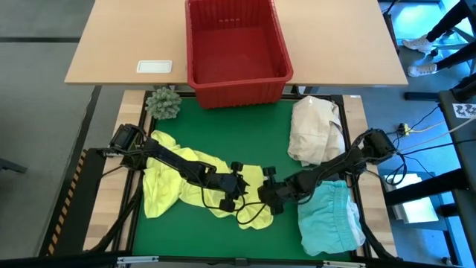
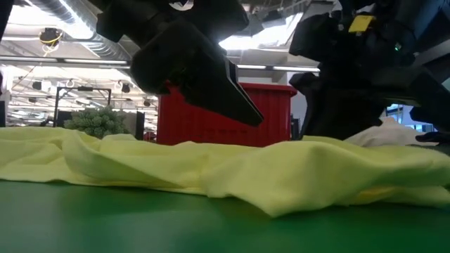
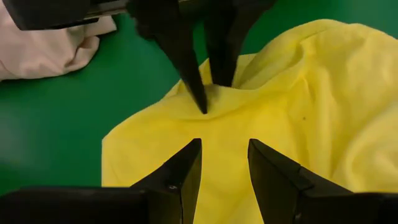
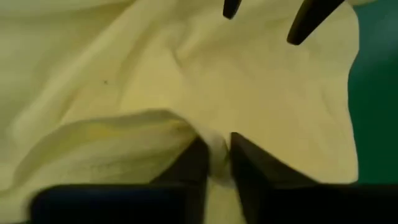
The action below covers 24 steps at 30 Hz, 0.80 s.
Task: Fold Laundry from Bin
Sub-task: Fold the yellow shirt
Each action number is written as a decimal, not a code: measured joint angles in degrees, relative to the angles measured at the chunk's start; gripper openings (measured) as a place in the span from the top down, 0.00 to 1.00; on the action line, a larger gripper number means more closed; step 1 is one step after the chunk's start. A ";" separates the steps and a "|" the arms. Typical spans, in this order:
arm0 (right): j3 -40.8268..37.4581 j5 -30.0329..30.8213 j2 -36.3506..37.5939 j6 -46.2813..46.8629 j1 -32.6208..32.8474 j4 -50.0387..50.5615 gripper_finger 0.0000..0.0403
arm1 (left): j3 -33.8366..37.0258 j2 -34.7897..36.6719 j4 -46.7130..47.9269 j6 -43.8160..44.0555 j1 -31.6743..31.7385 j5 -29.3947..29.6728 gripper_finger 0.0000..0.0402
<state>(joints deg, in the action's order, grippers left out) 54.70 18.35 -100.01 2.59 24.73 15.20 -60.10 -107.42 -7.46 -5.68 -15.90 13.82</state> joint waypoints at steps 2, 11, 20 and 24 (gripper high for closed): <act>0.00 0.02 0.00 -0.14 0.00 -0.04 0.94 | 0.00 0.00 0.00 0.01 0.00 -0.15 0.69; 0.39 2.04 0.00 -0.34 0.00 -6.63 0.98 | 0.00 0.02 -2.36 2.11 -0.33 -1.54 0.69; 0.81 2.78 0.09 -0.37 0.00 -9.58 0.99 | 0.00 0.04 -1.98 7.20 0.45 -5.03 0.65; 0.81 3.08 0.09 -0.37 0.00 -9.62 0.99 | 0.00 0.07 -0.39 9.53 1.18 -4.53 0.55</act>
<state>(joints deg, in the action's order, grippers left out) 55.51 21.43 -99.92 2.22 24.73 5.58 -60.10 -107.35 -7.86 3.85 -14.72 9.29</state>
